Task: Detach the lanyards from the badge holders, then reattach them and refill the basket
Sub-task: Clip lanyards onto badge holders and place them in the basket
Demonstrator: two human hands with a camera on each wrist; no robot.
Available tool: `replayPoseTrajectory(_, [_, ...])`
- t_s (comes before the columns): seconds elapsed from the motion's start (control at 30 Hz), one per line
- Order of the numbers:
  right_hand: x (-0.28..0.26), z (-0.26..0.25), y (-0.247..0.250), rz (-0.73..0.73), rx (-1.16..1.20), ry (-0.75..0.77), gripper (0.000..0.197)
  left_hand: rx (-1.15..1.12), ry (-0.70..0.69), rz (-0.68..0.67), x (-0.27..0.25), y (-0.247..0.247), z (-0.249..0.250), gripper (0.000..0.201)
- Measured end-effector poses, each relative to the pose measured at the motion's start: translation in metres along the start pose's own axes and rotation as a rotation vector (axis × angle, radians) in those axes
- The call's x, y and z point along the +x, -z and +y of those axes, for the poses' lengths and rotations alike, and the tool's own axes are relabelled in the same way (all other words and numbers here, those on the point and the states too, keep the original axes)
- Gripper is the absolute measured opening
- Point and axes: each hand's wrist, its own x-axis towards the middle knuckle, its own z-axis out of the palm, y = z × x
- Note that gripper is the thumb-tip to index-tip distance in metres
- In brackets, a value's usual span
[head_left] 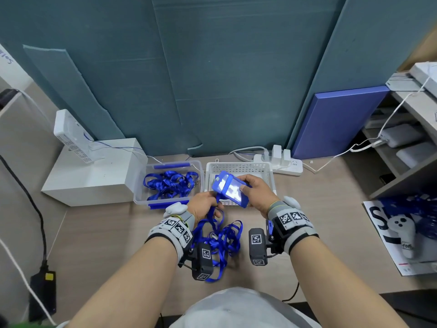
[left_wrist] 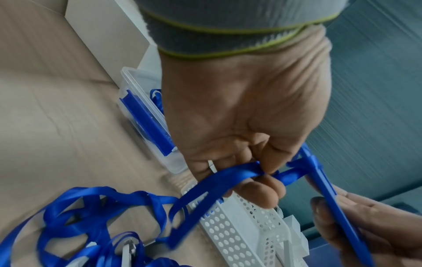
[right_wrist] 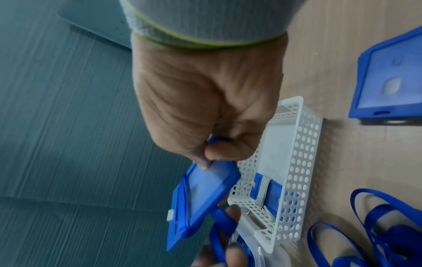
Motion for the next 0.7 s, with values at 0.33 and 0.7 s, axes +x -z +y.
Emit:
replayPoseTrajectory(0.33, [0.005,0.012,0.001,0.107,-0.227,0.012,0.025,0.131,-0.096,-0.16,-0.003,-0.001,-0.008,0.017])
replayPoseTrajectory(0.7, [-0.003,0.013,-0.004,-0.17,-0.428,0.021,0.045,0.156,-0.316,-0.021,-0.004,0.006,0.0,0.024])
